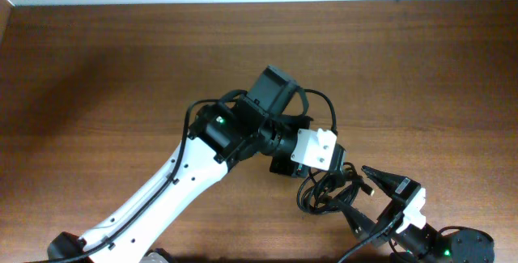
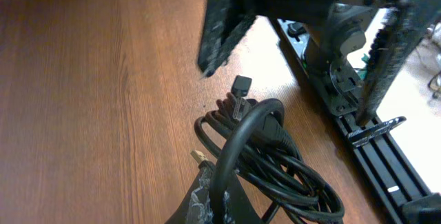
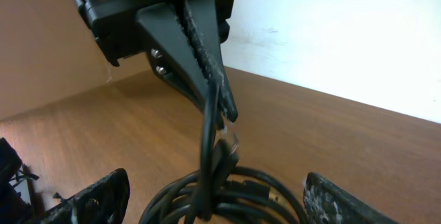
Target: Untangle cables
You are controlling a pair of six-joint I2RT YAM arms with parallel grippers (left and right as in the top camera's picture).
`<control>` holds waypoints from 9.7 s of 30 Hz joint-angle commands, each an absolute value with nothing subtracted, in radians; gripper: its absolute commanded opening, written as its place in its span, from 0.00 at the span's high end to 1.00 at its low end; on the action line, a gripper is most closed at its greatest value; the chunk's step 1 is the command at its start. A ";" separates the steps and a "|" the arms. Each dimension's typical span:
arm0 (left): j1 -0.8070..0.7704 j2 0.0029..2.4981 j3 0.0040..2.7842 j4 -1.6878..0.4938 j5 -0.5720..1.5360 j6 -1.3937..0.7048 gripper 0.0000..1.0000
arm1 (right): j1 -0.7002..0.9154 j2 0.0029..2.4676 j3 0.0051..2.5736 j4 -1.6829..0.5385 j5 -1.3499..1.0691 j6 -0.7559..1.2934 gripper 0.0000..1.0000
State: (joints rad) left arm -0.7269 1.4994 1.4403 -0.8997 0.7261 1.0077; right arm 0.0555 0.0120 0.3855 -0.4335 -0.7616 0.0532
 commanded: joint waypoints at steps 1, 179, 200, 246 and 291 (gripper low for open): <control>-0.755 1.477 1.459 -0.890 0.764 1.073 1.00 | 0.052 0.004 0.400 -0.427 -0.783 0.056 0.20; -0.821 1.475 1.460 -0.651 0.350 0.097 0.99 | 0.052 1.026 1.005 -0.991 -0.624 -0.146 0.96; -0.433 1.474 1.460 -0.888 -0.037 0.110 0.98 | 0.052 0.981 1.005 -1.030 -0.730 -0.210 0.96; -0.447 1.286 1.460 -0.870 0.327 0.464 0.36 | 0.051 0.984 1.005 -1.089 -1.081 -0.402 0.96; -0.439 1.203 1.460 -1.190 0.759 0.981 0.39 | 0.051 1.030 1.005 -0.961 -1.180 -0.339 0.96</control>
State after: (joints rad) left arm -0.4438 1.2682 1.4525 -1.1866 0.8112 1.0191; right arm 0.0555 1.0271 1.0019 -0.9798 -1.1965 -0.3889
